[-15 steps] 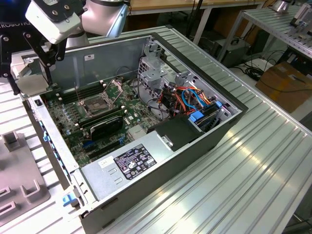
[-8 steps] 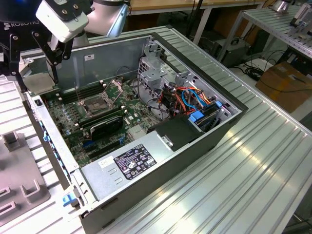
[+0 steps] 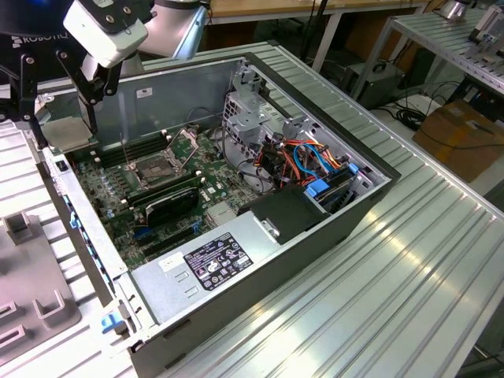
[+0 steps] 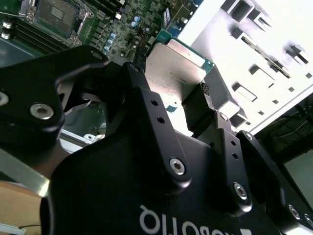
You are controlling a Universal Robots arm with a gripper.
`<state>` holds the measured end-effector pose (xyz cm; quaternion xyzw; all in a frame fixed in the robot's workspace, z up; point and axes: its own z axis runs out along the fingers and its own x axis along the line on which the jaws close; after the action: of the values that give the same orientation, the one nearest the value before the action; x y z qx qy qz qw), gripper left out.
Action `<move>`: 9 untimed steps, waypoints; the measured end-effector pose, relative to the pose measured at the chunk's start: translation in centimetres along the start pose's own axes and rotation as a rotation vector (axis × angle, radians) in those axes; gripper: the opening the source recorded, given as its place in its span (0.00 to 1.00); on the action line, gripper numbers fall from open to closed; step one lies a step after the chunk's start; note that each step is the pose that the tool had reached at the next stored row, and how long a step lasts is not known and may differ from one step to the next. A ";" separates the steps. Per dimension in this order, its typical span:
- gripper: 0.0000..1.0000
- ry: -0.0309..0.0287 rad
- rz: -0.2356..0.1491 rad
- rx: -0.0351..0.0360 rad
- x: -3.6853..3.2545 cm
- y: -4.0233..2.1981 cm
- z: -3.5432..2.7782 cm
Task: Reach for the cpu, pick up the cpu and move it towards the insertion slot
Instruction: 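Pick up the cpu and move it towards the insertion slot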
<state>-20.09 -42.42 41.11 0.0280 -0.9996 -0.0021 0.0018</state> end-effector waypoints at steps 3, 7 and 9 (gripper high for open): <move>0.55 0.0000 0.000 0.0000 -0.33 -0.02 0.00; 0.55 -0.0001 0.000 0.0000 -0.94 -0.05 0.00; 0.55 0.0000 0.000 0.0000 -2.03 -0.11 -0.01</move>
<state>-18.05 -42.42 41.11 0.0279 -0.9996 -0.0020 0.0018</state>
